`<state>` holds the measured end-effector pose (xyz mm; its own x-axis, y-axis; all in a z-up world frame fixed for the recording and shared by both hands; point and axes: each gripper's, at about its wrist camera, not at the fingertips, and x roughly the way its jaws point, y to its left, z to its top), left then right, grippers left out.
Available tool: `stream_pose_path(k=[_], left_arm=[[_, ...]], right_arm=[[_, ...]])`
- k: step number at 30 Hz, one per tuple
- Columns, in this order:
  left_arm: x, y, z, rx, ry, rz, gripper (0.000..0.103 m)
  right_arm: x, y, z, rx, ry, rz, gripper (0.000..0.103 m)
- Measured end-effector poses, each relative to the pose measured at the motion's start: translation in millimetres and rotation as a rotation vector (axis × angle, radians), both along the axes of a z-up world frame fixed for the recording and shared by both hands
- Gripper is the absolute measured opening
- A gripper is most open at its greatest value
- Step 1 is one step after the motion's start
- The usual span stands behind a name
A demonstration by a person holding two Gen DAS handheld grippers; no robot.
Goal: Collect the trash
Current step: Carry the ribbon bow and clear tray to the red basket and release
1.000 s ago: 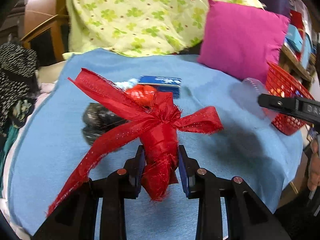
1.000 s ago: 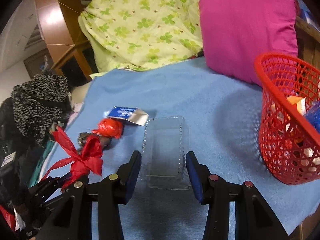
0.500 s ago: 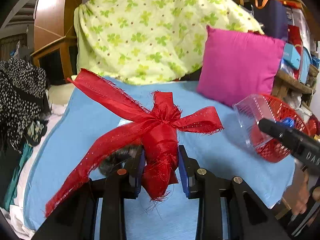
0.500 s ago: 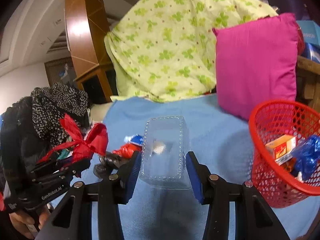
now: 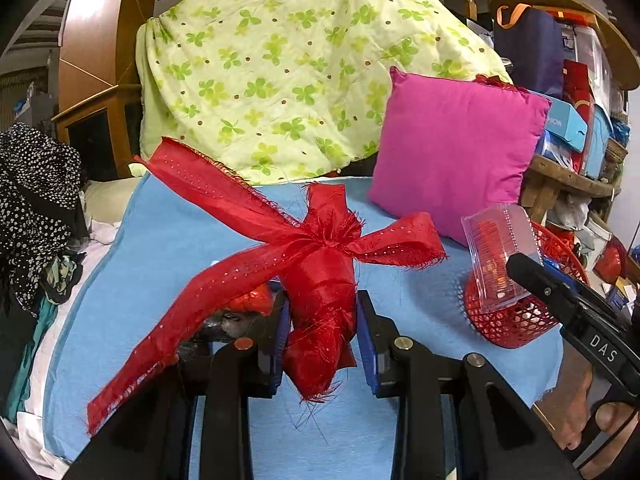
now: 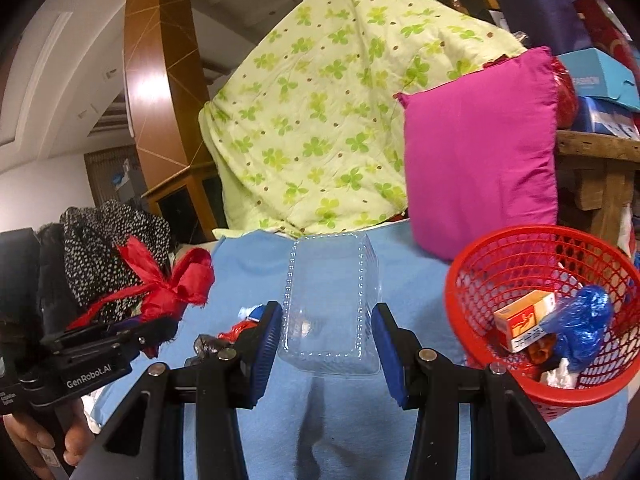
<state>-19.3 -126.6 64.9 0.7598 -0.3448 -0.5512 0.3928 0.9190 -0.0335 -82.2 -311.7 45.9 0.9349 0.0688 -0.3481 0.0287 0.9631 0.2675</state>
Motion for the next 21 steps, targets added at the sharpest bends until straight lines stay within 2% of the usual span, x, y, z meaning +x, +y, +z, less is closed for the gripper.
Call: stream_pose_path(k=[21], left_arm=[[-12,-40,12,0.027,-0.023,-0.070,0.034]], right_arm=[[-24,-34,9,0.057,-0.049,-0.082,0.049]])
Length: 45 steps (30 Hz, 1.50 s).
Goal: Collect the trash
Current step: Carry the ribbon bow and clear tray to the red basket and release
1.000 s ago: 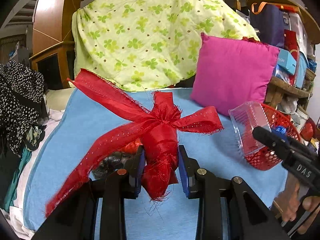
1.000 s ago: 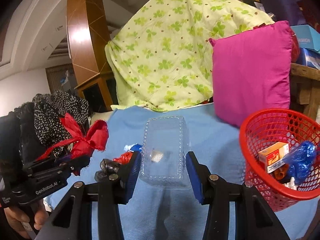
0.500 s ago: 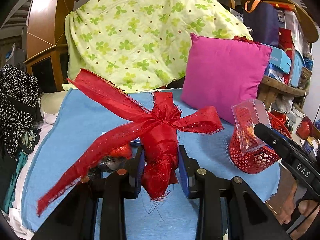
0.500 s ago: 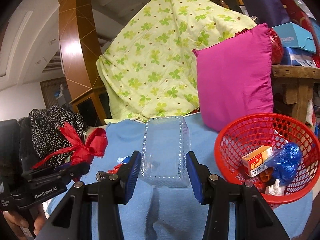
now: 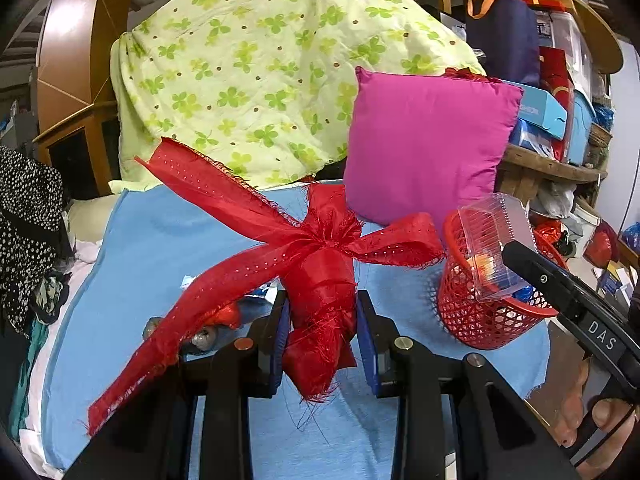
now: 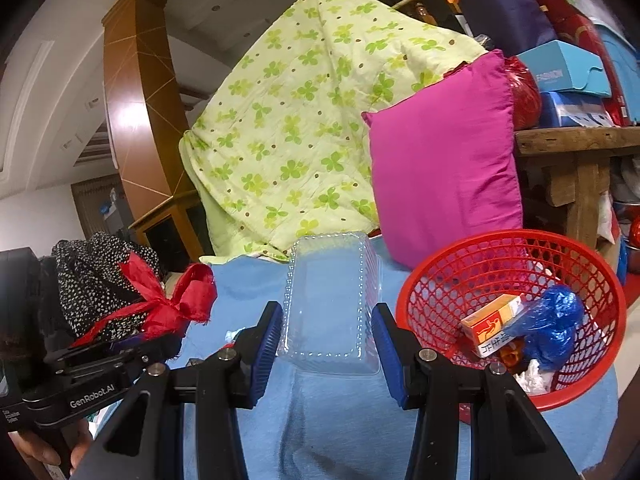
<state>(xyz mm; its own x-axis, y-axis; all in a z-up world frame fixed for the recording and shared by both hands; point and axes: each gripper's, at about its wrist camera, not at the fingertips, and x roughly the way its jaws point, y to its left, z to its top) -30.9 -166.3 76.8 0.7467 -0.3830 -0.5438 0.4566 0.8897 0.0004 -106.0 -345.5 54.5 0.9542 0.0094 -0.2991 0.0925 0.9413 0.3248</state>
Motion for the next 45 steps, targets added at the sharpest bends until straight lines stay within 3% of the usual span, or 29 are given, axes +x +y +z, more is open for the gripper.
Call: stream_pose_path(k=[12,25,38,40,42,45], left_arm=[[-4,-25,10,0.011,-0.021,-0.059,0.034],[2,-76,13,0.015,-0.010,-0.145,0.034],[9,-160,5,0.043,0.016,-0.297,0.035],[10,-174,-1,0.060,0.021,-0.315,0.041],[10,-181,-7,0.076,0.024,-0.329,0.064],[6,-184,-14,0.089,0.009,-0.340,0.068]], right_arm=[[-13,-23,3,0.034,-0.022,-0.054,0.049],[-32,-68,3,0.142,-0.047,-0.174,0.049],[-44,-139,-19,0.412,-0.048,-0.299,0.051],[-45,-145,-24,0.452,-0.035,-0.310,0.055],[-45,-151,-29,0.491,-0.021,-0.318,0.066],[-48,-154,-30,0.503,-0.024,-0.334,0.067]])
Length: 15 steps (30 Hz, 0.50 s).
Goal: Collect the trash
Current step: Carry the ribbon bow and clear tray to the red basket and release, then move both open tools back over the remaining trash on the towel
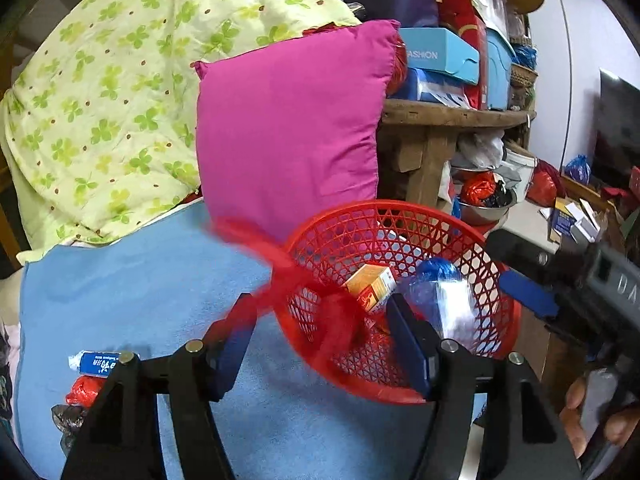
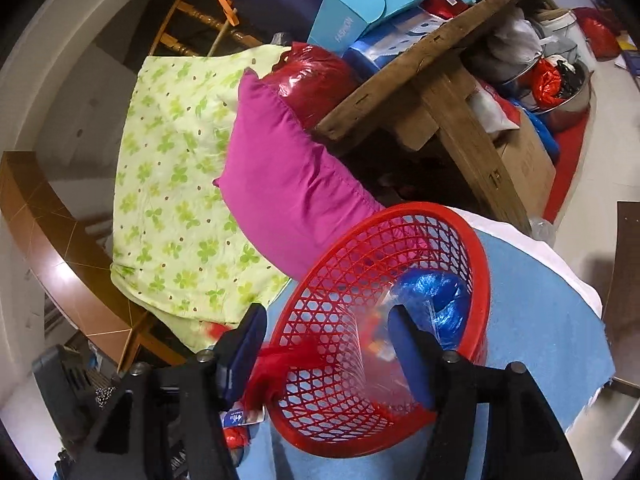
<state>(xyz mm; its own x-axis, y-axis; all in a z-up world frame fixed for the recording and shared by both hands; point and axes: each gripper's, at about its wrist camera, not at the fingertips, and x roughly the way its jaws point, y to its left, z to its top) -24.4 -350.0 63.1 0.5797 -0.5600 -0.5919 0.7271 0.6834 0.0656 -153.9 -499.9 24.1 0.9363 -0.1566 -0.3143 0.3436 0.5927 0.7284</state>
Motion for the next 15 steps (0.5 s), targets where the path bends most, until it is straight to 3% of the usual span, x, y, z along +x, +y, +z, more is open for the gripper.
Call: stream_pose_path(k=[4,7,15], left_arm=[[-3,12,-9,0.008,0.000,0.000,0.069],[2,37,-18,-0.008,0.047,0.040,0.069],[18,126,-42,-0.036,0.139,0.202,0.069]], right_arm=[[4,5,4,-0.034,0.009,0.008,0.067],[8,15,8,-0.078,0.016,0.024,0.067],[32,82,31,-0.329,0.000,0.132,0.067]])
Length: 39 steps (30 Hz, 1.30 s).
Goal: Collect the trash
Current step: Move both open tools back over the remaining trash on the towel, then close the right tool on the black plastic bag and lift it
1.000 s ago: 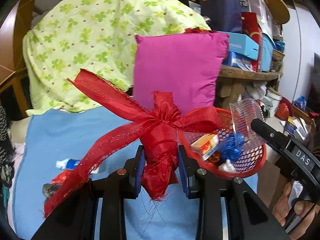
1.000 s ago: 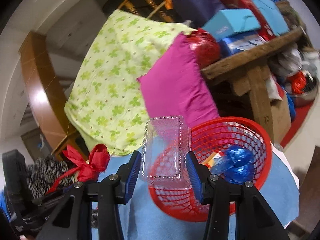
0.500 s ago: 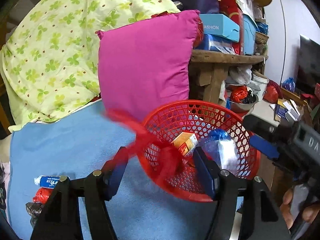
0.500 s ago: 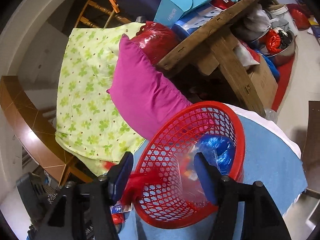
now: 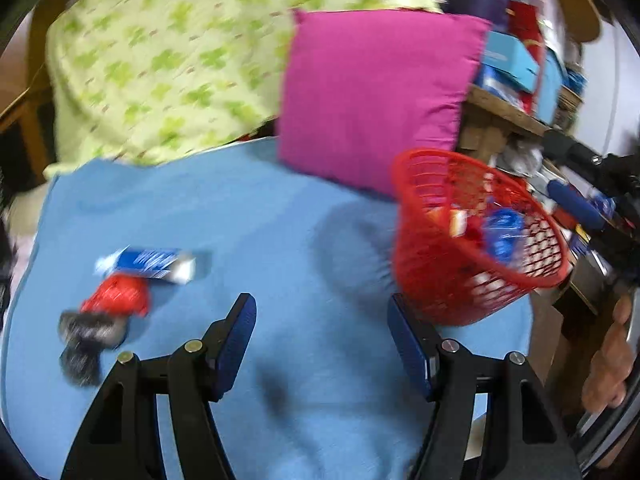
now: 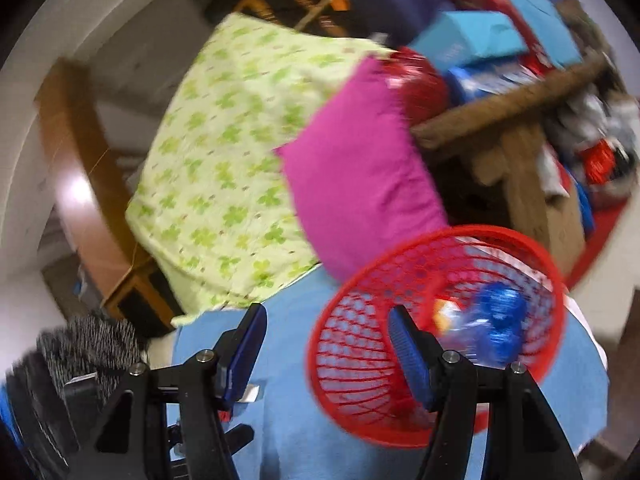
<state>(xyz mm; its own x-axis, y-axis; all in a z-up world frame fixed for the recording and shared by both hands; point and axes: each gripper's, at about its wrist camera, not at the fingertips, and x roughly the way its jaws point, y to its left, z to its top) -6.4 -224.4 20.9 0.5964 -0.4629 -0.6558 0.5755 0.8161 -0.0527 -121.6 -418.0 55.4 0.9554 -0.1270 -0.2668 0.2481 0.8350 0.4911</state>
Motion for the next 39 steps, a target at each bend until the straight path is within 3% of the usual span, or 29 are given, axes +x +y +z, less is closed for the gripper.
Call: stream_pose_path(k=[5,13,19,24,34,39], left_arm=[[7,73,-4,0.000,-0.029,0.129,0.069],[33,191,-19,-0.003,-0.009,0.378,0.069],[51,253,-33,-0.028,0.025,0.523,0.069],[65,264,-44,-0.051,0.054,0.555,0.069],[87,255,-56,-0.059,0.094,0.521,0.069],[116,258,-54,-0.141,0.136,0.483,0.069]], right_arm=[[25,45,0,-0.107,0.040,0.077,0.067],[66,98,-18,-0.137,0.132,0.196,0.067],[90,129,-35,-0.161,0.207,0.273,0.067],[109,149,-51,-0.155,0.273,0.331,0.067],[125,168,-71,-0.133,0.343,0.386,0.067],[126,172,-75,-0.139,0.359,0.399,0.067]])
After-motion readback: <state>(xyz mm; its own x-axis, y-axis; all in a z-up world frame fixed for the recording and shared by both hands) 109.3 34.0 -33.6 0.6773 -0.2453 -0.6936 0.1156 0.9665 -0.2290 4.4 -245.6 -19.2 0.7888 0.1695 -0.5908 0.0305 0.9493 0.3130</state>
